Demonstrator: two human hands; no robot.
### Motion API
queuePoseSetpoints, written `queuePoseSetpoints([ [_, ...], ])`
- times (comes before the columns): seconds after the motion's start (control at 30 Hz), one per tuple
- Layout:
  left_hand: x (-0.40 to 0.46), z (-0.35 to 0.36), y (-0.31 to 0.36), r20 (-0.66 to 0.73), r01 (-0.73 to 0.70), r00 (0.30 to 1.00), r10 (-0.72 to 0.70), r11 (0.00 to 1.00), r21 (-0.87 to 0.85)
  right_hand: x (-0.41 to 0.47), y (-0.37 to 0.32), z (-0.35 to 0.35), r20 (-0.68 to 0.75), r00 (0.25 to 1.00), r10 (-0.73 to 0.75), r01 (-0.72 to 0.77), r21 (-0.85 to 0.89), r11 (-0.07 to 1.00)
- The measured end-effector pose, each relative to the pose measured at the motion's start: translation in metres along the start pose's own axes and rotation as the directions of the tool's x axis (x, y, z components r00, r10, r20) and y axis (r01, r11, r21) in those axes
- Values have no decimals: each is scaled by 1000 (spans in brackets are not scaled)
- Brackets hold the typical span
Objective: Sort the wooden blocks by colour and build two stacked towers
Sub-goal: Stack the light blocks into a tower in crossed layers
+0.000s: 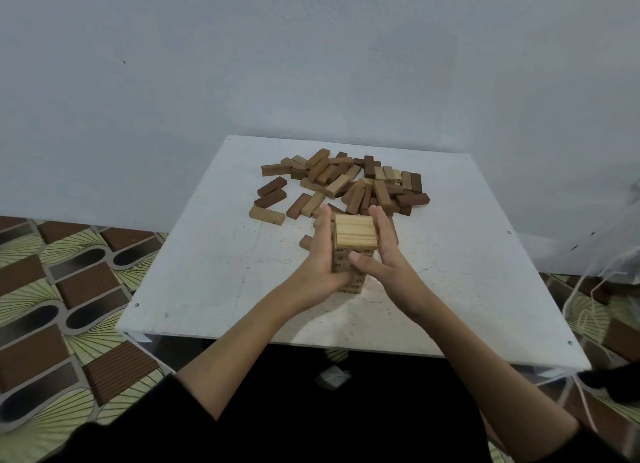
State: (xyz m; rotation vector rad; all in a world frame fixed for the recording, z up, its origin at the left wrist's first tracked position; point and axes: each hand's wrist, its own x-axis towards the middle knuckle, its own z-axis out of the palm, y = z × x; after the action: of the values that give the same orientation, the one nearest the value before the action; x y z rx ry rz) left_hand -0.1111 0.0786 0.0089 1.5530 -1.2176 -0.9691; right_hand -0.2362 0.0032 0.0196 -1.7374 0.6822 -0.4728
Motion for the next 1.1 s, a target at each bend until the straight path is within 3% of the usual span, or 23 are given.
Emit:
queuePoseSetpoints([
  [0.33,1,1,3,46,70,996,-70,997,-6,4,3,6,-14,999,28,-28,49,998],
  [0.77,1,4,-2,40,19,999,-17,999,-46,6,15,6,24,999,40,-43,142,989],
  [1.1,10,-34,-4,-24,-113,993,114,993,16,14,3,-34,-3,995,-97,95,-181,979],
])
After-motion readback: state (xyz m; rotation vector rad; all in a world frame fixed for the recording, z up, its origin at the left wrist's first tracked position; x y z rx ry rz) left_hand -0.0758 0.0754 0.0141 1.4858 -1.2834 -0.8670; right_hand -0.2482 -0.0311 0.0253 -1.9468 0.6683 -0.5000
